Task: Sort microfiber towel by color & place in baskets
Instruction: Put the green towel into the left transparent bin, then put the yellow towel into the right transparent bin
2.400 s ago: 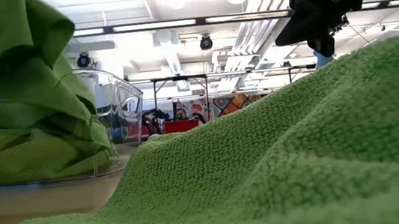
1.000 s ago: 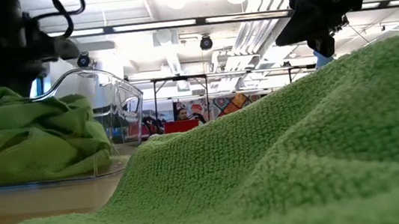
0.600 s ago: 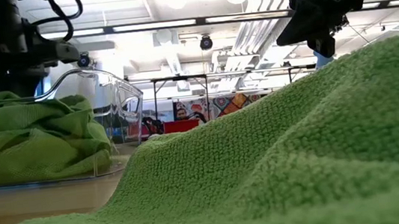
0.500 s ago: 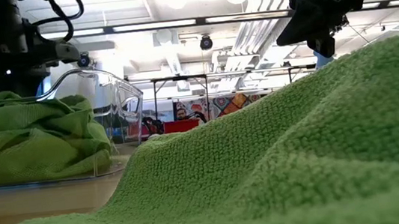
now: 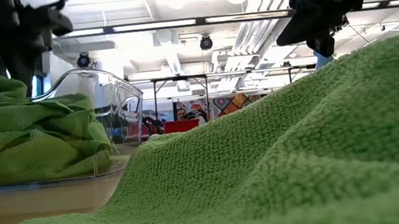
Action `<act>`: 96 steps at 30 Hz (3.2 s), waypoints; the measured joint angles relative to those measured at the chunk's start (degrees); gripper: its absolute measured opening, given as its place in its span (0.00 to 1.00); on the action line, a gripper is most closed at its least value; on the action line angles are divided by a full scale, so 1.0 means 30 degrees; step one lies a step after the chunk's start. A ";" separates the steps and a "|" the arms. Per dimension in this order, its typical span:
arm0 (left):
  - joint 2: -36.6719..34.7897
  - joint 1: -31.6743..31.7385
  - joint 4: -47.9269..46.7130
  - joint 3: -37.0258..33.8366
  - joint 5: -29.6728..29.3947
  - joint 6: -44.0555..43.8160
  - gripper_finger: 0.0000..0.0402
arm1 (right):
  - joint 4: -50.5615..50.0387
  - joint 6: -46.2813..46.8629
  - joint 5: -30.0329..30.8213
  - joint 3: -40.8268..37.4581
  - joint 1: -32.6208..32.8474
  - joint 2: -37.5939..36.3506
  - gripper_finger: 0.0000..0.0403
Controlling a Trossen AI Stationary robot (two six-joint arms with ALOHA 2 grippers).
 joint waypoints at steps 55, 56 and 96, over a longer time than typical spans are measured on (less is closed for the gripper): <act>0.2783 0.0048 -0.4666 0.3741 0.0427 -0.2443 0.26 | -0.1071 -0.0241 0.0000 0.0000 0.0000 0.0022 0.00; 0.2644 0.0029 -0.5067 0.4167 0.0211 -0.2515 0.26 | -0.1071 -0.0248 0.0000 0.0000 0.0000 0.0022 0.00; 0.2539 -0.0102 0.6745 0.4246 -0.4743 2.1856 0.26 | -1.0015 -0.0426 0.7063 1.0248 0.5383 0.6176 0.08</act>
